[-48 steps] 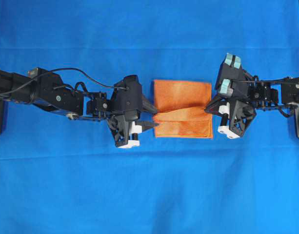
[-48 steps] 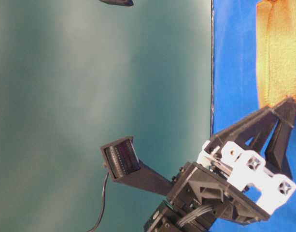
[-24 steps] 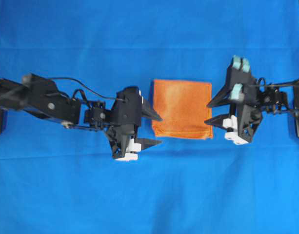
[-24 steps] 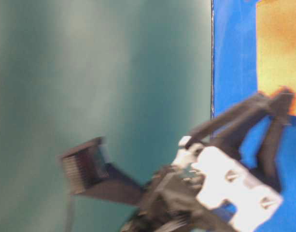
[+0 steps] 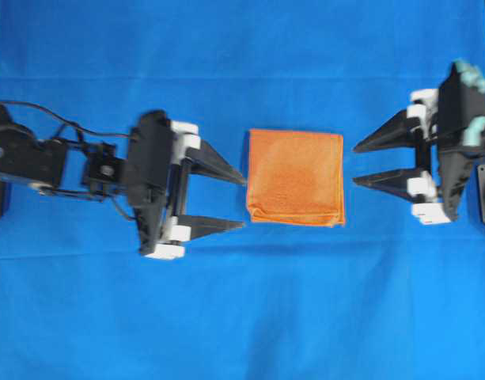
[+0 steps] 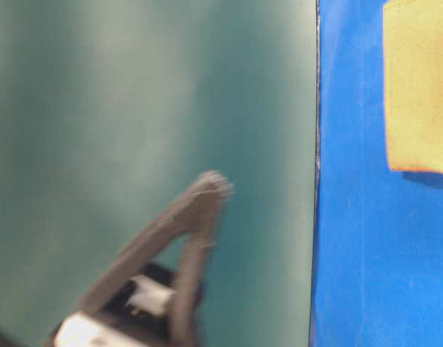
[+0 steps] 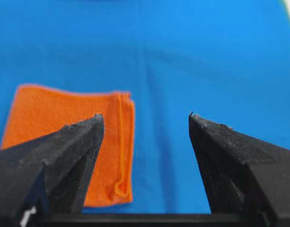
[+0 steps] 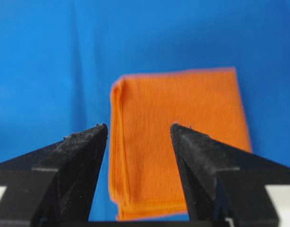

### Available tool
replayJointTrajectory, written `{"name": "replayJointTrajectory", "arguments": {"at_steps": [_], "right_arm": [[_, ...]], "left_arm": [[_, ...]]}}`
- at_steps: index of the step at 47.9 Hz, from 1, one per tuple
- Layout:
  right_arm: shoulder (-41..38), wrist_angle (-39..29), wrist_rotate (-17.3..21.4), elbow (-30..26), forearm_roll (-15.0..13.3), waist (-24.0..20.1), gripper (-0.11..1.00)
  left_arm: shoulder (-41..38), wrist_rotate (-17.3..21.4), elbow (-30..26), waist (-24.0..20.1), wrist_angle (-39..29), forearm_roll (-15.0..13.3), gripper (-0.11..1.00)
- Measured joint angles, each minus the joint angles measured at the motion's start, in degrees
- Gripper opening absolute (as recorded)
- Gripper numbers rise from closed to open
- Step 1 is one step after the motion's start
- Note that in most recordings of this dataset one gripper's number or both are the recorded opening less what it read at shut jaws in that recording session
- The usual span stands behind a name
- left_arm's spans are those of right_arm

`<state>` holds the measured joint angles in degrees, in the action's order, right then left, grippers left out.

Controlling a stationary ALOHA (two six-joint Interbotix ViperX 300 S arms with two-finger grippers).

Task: Fold a vertical towel.
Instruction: 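Release the towel and retract both grippers outward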

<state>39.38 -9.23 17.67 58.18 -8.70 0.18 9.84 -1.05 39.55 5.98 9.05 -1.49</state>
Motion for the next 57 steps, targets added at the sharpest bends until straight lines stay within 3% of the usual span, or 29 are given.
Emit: {"name": "replayJointTrajectory", "arguments": {"at_steps": [12, 27, 38, 50, 57], "right_arm": [[11.95, -5.54, 0.0, -0.09, -3.43, 0.0, 0.6], [22.85, -14.24, 0.0, -0.62, -5.1, 0.0, 0.6], [30.06, -15.38, 0.44, 4.48, -5.1, 0.09, 0.6], [34.98, -14.85, 2.64, 11.16, -5.1, 0.09, 0.6], [35.6, -13.54, 4.31, 14.06, -5.1, 0.26, 0.6]], "left_arm": [[10.02, 0.35, 3.08, -0.44, -2.81, 0.0, 0.7], [25.58, 4.66, 11.95, -1.41, -5.01, 0.0, 0.7], [40.61, 4.75, 18.98, -1.41, -11.78, 0.0, 0.7], [54.76, 4.39, 29.18, -1.41, -12.04, 0.0, 0.69], [61.61, 1.76, 34.98, -1.41, -10.37, -0.09, 0.69]]}}
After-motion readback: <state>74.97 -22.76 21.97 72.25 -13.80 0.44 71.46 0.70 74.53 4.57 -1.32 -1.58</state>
